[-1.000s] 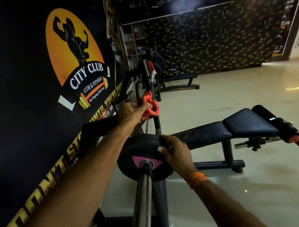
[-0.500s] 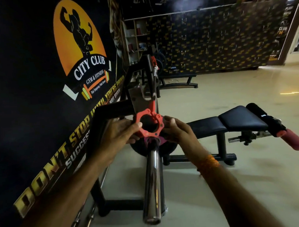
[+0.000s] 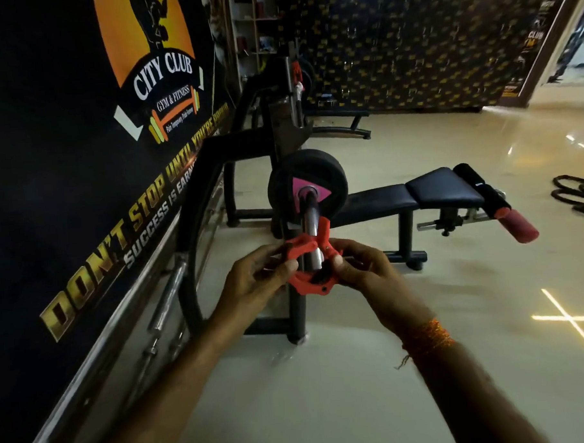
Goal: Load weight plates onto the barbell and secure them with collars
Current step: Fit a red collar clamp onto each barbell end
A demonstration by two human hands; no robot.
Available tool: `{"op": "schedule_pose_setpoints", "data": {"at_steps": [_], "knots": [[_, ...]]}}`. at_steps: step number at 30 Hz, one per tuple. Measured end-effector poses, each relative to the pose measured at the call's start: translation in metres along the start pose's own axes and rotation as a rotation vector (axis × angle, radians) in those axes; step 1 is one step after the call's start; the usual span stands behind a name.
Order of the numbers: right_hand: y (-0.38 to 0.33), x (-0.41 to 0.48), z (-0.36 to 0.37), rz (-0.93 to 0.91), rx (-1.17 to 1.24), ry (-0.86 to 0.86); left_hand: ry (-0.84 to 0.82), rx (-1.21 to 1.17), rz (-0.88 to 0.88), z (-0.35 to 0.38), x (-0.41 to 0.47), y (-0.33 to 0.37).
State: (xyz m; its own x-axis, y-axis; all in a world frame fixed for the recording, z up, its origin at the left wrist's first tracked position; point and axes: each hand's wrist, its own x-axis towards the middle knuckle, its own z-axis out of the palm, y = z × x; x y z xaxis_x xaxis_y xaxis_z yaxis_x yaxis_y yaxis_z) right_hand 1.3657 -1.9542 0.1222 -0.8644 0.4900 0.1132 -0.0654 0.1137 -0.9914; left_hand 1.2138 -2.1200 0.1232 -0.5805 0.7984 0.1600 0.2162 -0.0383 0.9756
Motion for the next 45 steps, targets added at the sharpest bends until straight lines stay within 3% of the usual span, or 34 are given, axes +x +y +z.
{"op": "schedule_pose_setpoints", "data": {"at_steps": [4, 10, 19, 30, 34, 45], "knots": [[0.025, -0.026, 0.002, 0.032, -0.042, 0.066, -0.035, 0.022, -0.040, 0.012, -0.021, -0.022], [0.049, -0.026, 0.005, 0.025, -0.109, 0.176, 0.078, 0.099, -0.071, 0.033, -0.014, -0.042], [0.072, -0.004, -0.002, 0.008, -0.198, 0.192, 0.098, 0.076, -0.106, 0.038, 0.008, -0.056], [0.086, 0.088, -0.027, 0.018, -0.142, 0.243, 0.001, -0.058, -0.162, 0.028, 0.100, -0.070], [0.091, 0.130, -0.041, 0.011, -0.129, 0.255, 0.063, -0.060, -0.192, 0.030, 0.144, -0.070], [0.095, 0.239, -0.071, 0.118, -0.165, 0.364, 0.058, -0.337, -0.498, 0.020, 0.254, -0.095]]}}
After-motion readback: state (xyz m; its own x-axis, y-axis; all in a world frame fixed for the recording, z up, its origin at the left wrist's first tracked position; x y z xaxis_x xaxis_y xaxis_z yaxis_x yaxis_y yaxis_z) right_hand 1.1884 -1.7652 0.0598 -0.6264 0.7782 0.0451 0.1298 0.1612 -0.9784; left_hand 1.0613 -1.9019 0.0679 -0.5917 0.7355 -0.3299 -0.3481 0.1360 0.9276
